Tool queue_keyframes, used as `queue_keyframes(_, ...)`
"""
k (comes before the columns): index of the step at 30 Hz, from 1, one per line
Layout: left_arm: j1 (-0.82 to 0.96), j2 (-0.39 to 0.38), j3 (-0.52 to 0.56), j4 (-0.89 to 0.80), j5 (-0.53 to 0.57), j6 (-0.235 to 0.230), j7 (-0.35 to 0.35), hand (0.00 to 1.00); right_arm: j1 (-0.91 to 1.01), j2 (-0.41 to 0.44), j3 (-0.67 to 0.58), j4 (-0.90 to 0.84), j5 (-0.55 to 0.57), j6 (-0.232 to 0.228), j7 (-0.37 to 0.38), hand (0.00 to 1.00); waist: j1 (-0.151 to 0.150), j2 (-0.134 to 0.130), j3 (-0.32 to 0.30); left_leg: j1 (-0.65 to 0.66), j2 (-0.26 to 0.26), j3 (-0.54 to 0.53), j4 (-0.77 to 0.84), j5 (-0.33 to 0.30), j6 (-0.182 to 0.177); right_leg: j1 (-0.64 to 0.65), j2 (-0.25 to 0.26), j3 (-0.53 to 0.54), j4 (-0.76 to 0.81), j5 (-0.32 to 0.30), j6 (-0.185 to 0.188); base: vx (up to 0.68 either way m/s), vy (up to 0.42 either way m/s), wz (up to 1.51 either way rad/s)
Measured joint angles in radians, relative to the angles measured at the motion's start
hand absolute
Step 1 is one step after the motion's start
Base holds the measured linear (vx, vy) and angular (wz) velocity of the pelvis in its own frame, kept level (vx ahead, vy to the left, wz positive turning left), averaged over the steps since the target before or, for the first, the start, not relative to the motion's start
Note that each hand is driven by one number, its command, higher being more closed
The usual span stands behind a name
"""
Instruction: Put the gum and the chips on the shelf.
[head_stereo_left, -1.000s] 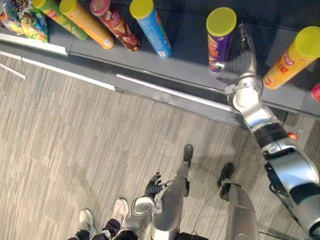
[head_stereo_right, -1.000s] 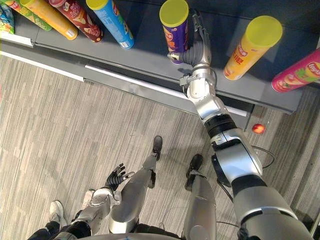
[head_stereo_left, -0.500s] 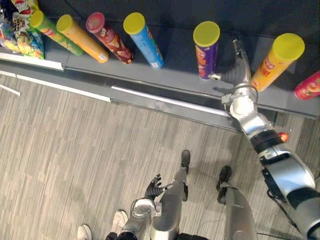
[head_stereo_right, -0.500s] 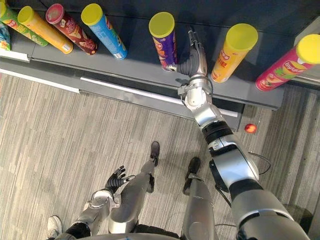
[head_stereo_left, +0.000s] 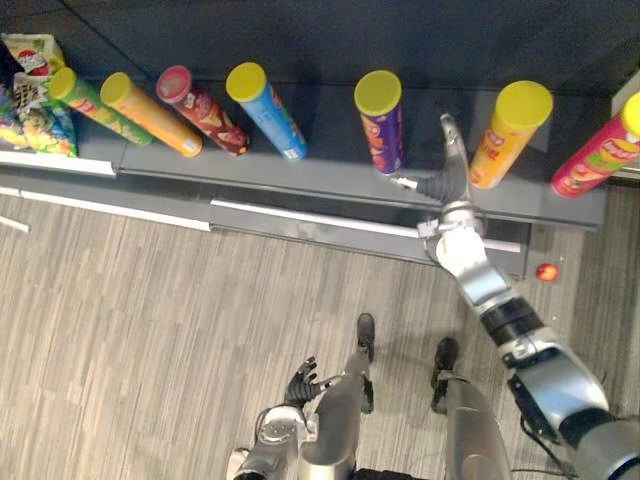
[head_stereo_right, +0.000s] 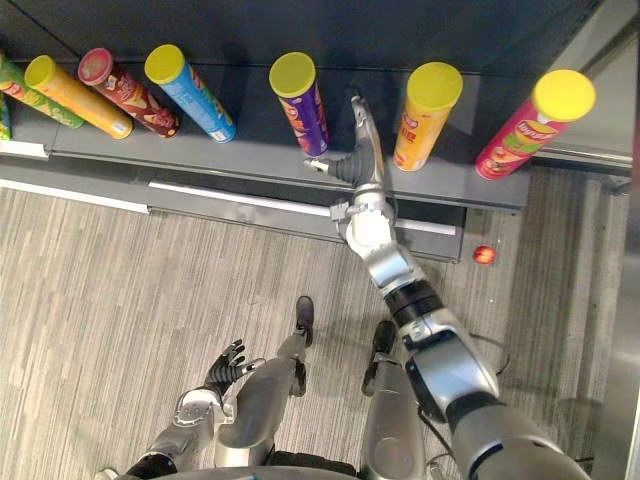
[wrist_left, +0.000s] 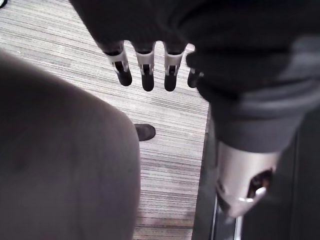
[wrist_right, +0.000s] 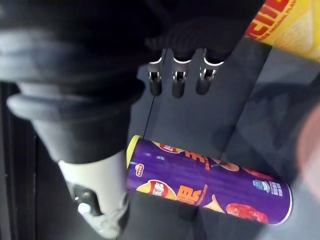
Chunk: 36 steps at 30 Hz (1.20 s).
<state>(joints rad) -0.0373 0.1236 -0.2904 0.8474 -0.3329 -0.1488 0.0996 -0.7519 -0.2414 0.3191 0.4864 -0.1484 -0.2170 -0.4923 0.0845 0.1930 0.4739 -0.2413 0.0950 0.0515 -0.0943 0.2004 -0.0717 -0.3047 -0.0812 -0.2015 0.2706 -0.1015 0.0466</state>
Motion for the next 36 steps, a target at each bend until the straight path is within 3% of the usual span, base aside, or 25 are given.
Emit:
queue_keyframes(3, 0.002, 0.0, 0.038, 0.03, -0.004, -0.001, -0.009, 0.0, 0.094, 0.053, 0.009, -0.082, 0.013, 0.0, 0.003, 0.0, -0.006, -0.038, -0.018, 0.016, 0.003, 0.02, 0.0, -0.012, 0.001, 0.015, 0.006, 0.019, -0.018, 0.003, 0.002, 0.08, -0.007, -0.2)
queue_keyframes(5, 0.002, 0.003, 0.076, 0.066, -0.005, 0.003, -0.006, 0.0, 0.165, 0.098, 0.054, -0.172, 0.049, -0.001, 0.022, 0.0, -0.028, -0.075, -0.041, 0.019, 0.006, 0.033, 0.0, -0.022, -0.005, 0.021, 0.011, 0.032, -0.037, 0.009, 0.002, 0.11, -0.009, -0.18)
queue_keyframes(9, 0.002, 0.006, 0.106, 0.12, -0.012, 0.014, 0.012, 0.0, 0.29, 0.131, 0.192, -0.285, 0.102, -0.007, 0.07, 0.0, -0.056, -0.107, -0.072, 0.054, 0.012, 0.06, 0.0, -0.041, -0.004, 0.066, 0.022, 0.053, -0.081, 0.027, 0.003, 0.1, 0.0, -0.2)
queue_keyframes(15, 0.004, 0.001, 0.138, 0.231, -0.021, 0.072, 0.054, 0.0, 0.556, 0.147, 0.4, -0.328, 0.194, -0.04, 0.223, 0.0, -0.074, -0.164, -0.205, 0.127, 0.028, 0.136, -0.001, -0.087, -0.015, 0.141, 0.045, 0.109, -0.152, 0.041, 0.004, 0.11, -0.005, -0.27)
queue_keyframes(20, 0.016, 0.008, 0.135, 0.273, -0.06, 0.111, 0.081, 0.0, 0.698, 0.098, 0.431, -0.317, 0.193, -0.057, 0.354, 0.0, -0.093, -0.194, -0.269, 0.197, 0.03, 0.175, -0.001, -0.119, -0.013, 0.207, 0.05, 0.144, -0.181, 0.041, 0.004, 0.08, 0.008, -0.23)
queue_keyframes(25, 0.062, 0.014, 0.143, 0.288, -0.098, 0.131, 0.077, 0.0, 0.81, 0.04, 0.313, -0.195, 0.145, -0.076, 0.444, 0.0, -0.102, -0.202, -0.356, 0.235, 0.027, 0.177, -0.008, -0.138, -0.016, 0.26, 0.049, 0.145, -0.214, 0.041, 0.005, 0.08, 0.012, -0.01)
queue_keyframes(28, 0.074, 0.015, 0.179, 0.288, -0.094, 0.15, 0.07, 0.0, 0.842, 0.019, 0.252, -0.068, 0.107, -0.069, 0.481, 0.0, -0.107, -0.204, -0.375, 0.249, 0.026, 0.176, -0.008, -0.14, -0.017, 0.278, 0.049, 0.144, -0.22, 0.041, 0.005, 0.05, 0.004, 0.02)
queue_keyframes(30, 0.08, 0.01, 0.206, 0.288, -0.094, 0.16, 0.063, 0.0, 0.859, 0.023, 0.189, 0.049, 0.109, -0.039, 0.501, 0.0, -0.109, -0.204, -0.381, 0.261, 0.025, 0.174, -0.009, -0.142, -0.017, 0.292, 0.049, 0.143, -0.223, 0.041, 0.005, 0.02, 0.003, 0.01)
queue_keyframes(32, 0.087, -0.003, 0.251, 0.289, -0.078, 0.157, 0.047, 0.0, 0.884, 0.056, 0.053, 0.261, 0.171, 0.036, 0.502, 0.0, -0.109, -0.2, -0.389, 0.271, 0.022, 0.169, -0.009, -0.143, -0.016, 0.305, 0.047, 0.141, -0.223, 0.041, 0.005, 0.01, 0.013, 0.05)
queue_keyframes(35, 0.104, -0.016, 0.311, 0.297, -0.078, 0.141, 0.039, 0.0, 0.879, 0.102, -0.18, 0.436, 0.284, 0.066, 0.478, 0.0, -0.115, -0.196, -0.391, 0.291, 0.02, 0.169, -0.009, -0.143, -0.016, 0.322, 0.045, 0.14, -0.223, 0.038, 0.009, -0.01, 0.006, -0.02)
queue_keyframes(36, 0.104, -0.02, 0.322, 0.3, -0.08, 0.139, 0.037, 0.0, 0.874, 0.105, -0.206, 0.46, 0.285, 0.069, 0.474, 0.0, -0.115, -0.196, -0.391, 0.297, 0.02, 0.17, -0.009, -0.143, -0.016, 0.328, 0.045, 0.14, -0.224, 0.036, 0.011, -0.05, 0.017, -0.02)
